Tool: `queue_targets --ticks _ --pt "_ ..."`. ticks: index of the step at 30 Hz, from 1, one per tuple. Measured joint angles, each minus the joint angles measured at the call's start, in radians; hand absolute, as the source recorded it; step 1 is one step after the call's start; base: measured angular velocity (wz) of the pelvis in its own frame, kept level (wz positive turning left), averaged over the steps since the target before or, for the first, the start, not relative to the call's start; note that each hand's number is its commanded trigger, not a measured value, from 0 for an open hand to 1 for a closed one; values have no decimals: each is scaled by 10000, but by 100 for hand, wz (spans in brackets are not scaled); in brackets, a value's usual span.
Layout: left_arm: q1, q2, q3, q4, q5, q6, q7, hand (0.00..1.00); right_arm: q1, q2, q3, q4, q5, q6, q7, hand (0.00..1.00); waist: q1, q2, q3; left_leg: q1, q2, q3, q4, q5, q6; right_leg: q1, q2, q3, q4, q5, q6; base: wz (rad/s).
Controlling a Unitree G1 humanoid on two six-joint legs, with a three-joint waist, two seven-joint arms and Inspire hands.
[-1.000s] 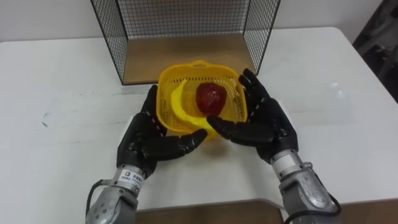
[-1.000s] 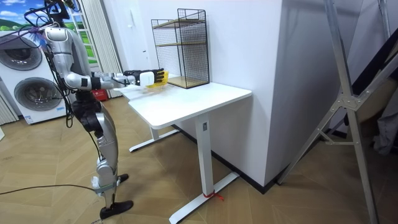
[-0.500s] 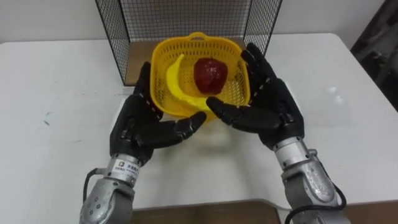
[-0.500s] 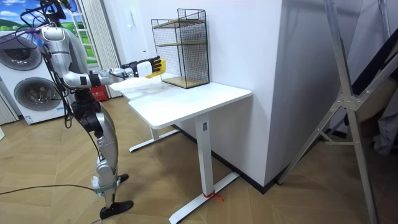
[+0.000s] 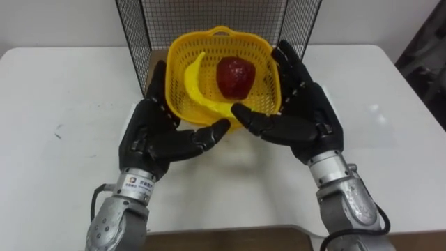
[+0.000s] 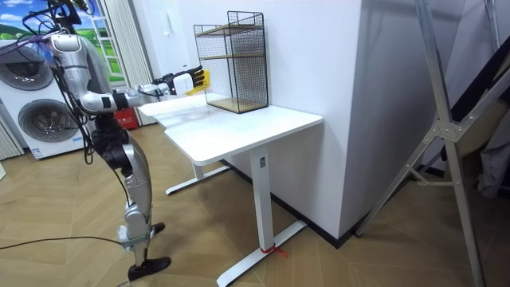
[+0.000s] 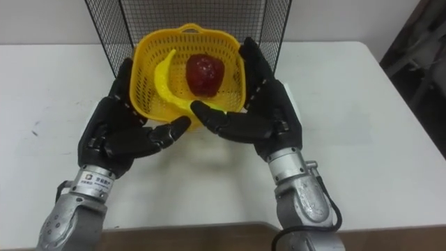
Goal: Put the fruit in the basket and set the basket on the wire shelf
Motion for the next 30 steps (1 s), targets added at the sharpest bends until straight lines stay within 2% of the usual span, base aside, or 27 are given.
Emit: queue_targets --ticks 1,3,4,5,6,8,9,10,11,12,13,14,15,17,20,22,25,27,28,30 --pt "2 -1 2 1 3 0 0 0 11 -9 2 2 -8 0 9 0 20 5 3 -124 104 -7 257 -122 -35 -80 77 9 116 -71 -34 -15" --pt "18 9 76 5 -19 1 0 0 104 -42 12 87 64 -1 82 0 273 19 23 -655 472 -119 1664 -482 -132 -428 314 155 957 -533 -256 -25" --pt "24 19 82 6 -20 0 0 0 123 -45 16 127 121 -1 121 0 311 2 25 -801 528 -184 2068 -485 -132 -499 332 178 1214 -677 -300 -17" --pt "46 16 75 15 -17 -7 0 0 148 -74 14 156 236 -2 134 0 454 40 42 -1070 640 -300 2883 -484 -133 -603 412 267 1630 -982 -389 -18" --pt "50 2 76 75 -12 -30 0 0 149 -73 28 189 232 -13 137 0 515 116 78 -1266 828 -351 3568 -468 -124 -664 544 368 1982 -1209 -496 -18" --pt "55 30 79 106 -17 -51 0 0 168 -61 70 199 287 -15 138 0 549 232 66 -1491 968 -601 4129 -375 -117 -689 700 421 2293 -1434 -669 -4" --pt "63 75 81 103 -15 -58 -2 0 166 -37 87 195 367 -19 139 0 568 140 81 -1770 936 -685 4292 -218 -47 -668 628 484 2417 -1433 -820 10" --pt "61 99 78 103 -17 -62 -3 0 164 -70 95 184 408 -50 141 0 573 117 78 -1938 781 -747 4182 -244 -98 -698 610 500 2435 -1443 -860 21" --pt "60 65 56 94 -29 -81 -15 0 163 -160 56 184 427 -108 141 0 473 148 54 -2304 265 -740 3403 -273 -50 -805 553 537 2441 -1445 -880 9" --pt "61 10 -2 91 -25 -95 -22 0 163 -190 34 206 424 -108 140 0 497 197 34 -2498 -75 -507 2174 -75 50 -909 485 623 2491 -1462 -846 -8" --pt "69 -46 -16 95 -16 -124 -23 0 161 -197 38 258 401 -106 141 0 575 206 30 -2546 -259 -448 1690 364 312 -954 448 705 2560 -1507 -824 -56" --pt "132 -23 62 92 -8 -157 -26 0 170 -234 98 410 355 -75 143 0 776 121 -25 -2418 -459 -411 1179 1128 468 -1019 342 854 2700 -1609 -703 -35" --pt "105 49 158 80 -14 -184 -26 0 180 -222 184 467 365 -54 143 0 654 0 -114 -2252 -664 -453 906 1197 553 -1039 234 845 2621 -1627 -589 -11" --pt "99 65 109 79 -11 -235 -27 0 177 -296 203 429 406 -72 143 0 464 -222 -128 -2171 -811 -495 691 1253 652 -928 190 855 2307 -1528 -534 16" --pt "125 101 48 77 -9 -234 -27 0 177 -345 212 397 411 -73 143 0 440 -253 -117 -2161 -859 -503 738 1127 767 -624 183 735 1674 -1379 -487 2" --pt "128 104 34 75 -21 -237 -27 0 202 -343 212 327 473 -75 143 0 410 -257 -111 -2153 -1049 -517 750 1008 820 -548 58 668 1596 -1424 -423 11" --pt "128 98 -18 65 -13 -255 -27 0 443 -362 211 -47 658 -115 142 0 453 -302 -88 -2131 -1310 -426 896 694 933 -464 -250 618 1707 -1714 -280 8" --pt "135 89 -23 67 -17 -258 -26 0 439 -363 212 -60 709 -119 139 0 483 -356 -70 -2137 -1508 -272 1198 241 1085 -512 -544 638 2442 -2059 -58 -3" --pt "143 91 -23 67 -13 -257 -26 0 440 -372 212 -60 650 -119 137 0 458 -367 -57 -2087 -1533 -277 1253 170 1133 -592 -623 584 2797 -2101 17 12" --pt "151 137 -65 65 -1 -261 -25 0 466 -388 212 -60 598 -148 83 0 308 -415 -16 -1862 -1797 -252 1457 -112 1365 -1031 -1050 484 4427 -2027 98 26"
